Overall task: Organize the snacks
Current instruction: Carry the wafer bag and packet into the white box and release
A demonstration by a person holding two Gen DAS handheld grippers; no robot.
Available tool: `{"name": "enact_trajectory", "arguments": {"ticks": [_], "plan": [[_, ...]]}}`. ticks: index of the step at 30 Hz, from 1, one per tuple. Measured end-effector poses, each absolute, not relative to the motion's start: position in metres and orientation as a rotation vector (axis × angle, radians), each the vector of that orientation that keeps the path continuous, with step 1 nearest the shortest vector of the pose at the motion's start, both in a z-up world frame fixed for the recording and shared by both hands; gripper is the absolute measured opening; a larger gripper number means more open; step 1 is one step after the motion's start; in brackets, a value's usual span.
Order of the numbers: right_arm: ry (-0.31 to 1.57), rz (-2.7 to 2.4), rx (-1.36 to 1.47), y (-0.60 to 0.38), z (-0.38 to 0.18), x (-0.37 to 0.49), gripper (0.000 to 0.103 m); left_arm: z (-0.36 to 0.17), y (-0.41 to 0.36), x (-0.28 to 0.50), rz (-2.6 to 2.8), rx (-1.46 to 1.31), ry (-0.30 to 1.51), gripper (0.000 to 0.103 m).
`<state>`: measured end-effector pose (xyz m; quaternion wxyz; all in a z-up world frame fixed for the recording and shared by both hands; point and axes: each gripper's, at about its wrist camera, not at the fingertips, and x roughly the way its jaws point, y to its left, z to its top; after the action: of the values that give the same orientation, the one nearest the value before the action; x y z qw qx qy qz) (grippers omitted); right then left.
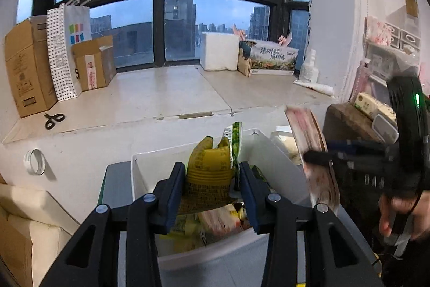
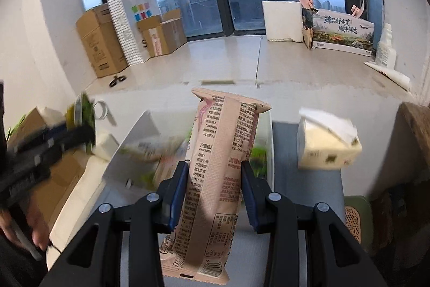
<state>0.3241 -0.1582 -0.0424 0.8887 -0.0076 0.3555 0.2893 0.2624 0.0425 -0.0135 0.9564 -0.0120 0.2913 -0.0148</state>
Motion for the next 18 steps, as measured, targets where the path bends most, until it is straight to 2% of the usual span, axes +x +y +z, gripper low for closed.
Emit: {"name": "enact_trajectory", "arguments": {"ticks": [9,11,12,13,14,15,18], "plan": [[0.838,0.539,-0.082,-0.129,-0.057,0.41,0.043,-0.054,0.053,0.323,0.051,-0.01,0.671,0.049],[0.849,0.541,-0.086,-0.128,-0.064,0.417,0.043,-0.058,0.06,0.326,0.058,-0.039,0.68,0.069],[0.848,0.549,-0.078,-0.127,-0.068,0.418,0.044,-0.061,0.064,0.326,0.057,-0.058,0.69,0.099],[0.844,0.553,-0.067,-0.128,-0.069,0.419,0.063,-0.063,0.068,0.326,0.056,-0.074,0.702,0.103],[0.85,0.542,-0.055,-0.128,-0.071,0.42,0.1,-0.064,0.07,0.324,0.058,-0.078,0.701,0.103],[0.849,0.527,-0.044,-0.13,-0.072,0.421,0.103,-0.064,0.071,0.323,0.068,-0.075,0.702,0.103],[0.839,0.527,-0.01,-0.135,-0.072,0.417,0.103,-0.064,0.07,0.314,0.065,-0.058,0.703,0.103]]}}
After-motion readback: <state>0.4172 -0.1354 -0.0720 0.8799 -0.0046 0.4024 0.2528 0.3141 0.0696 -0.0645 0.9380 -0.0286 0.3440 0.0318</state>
